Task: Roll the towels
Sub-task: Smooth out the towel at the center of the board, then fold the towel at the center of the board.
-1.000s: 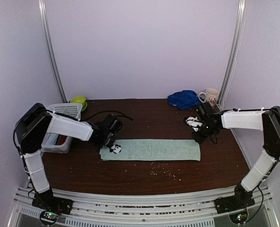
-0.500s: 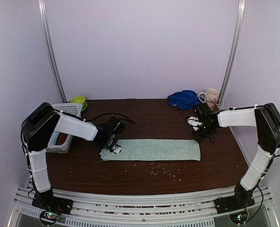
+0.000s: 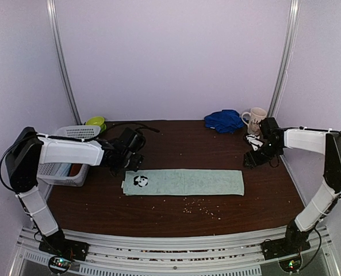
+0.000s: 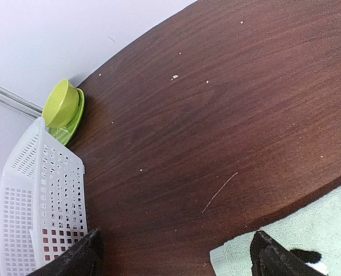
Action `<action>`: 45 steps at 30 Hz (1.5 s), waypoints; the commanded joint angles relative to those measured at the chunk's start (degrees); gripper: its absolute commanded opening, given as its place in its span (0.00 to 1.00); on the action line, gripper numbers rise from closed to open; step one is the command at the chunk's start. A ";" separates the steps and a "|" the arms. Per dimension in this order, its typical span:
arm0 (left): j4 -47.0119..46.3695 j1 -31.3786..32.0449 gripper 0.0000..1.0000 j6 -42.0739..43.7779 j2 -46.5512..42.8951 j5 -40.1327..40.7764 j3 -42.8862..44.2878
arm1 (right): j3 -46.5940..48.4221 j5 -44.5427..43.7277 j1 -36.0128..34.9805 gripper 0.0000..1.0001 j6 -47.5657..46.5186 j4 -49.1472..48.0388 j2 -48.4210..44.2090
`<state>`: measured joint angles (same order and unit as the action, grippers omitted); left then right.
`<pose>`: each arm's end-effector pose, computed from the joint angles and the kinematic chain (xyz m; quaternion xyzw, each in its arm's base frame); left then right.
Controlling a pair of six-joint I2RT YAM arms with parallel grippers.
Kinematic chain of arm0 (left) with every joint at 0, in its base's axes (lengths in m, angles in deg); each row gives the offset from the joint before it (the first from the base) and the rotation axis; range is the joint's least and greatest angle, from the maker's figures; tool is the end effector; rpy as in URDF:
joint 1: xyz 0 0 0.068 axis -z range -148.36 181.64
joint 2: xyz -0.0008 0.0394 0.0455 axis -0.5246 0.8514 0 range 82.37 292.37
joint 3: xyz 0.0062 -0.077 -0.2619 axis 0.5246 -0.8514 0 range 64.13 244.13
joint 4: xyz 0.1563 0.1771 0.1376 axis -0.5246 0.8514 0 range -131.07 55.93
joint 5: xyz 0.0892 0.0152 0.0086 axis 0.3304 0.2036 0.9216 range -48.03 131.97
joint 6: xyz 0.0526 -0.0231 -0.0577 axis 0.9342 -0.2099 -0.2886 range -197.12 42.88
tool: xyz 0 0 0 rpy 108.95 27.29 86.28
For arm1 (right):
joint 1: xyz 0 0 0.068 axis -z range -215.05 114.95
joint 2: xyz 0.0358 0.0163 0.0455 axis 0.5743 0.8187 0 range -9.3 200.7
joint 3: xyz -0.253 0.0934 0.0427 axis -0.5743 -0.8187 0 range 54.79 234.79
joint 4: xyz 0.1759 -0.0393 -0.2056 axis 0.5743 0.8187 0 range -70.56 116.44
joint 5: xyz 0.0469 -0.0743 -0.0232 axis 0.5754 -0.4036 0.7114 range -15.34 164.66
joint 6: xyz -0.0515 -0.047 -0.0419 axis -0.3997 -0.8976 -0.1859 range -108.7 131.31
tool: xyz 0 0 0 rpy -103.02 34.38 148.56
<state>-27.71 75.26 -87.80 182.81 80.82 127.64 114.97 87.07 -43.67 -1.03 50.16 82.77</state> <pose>0.3146 -0.2385 0.1672 0.1432 0.8827 0.1322 0.4277 0.3395 0.0668 0.1655 -0.2009 0.9451 0.0974 0.2386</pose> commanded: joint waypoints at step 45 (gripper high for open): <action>7.08 11.08 0.95 -8.57 -14.19 13.77 -6.50 | -2.94 17.28 0.36 0.19 5.05 3.63 17.04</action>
<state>-20.47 85.66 -95.16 170.66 92.93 121.54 115.19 108.38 -42.31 2.79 50.86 95.45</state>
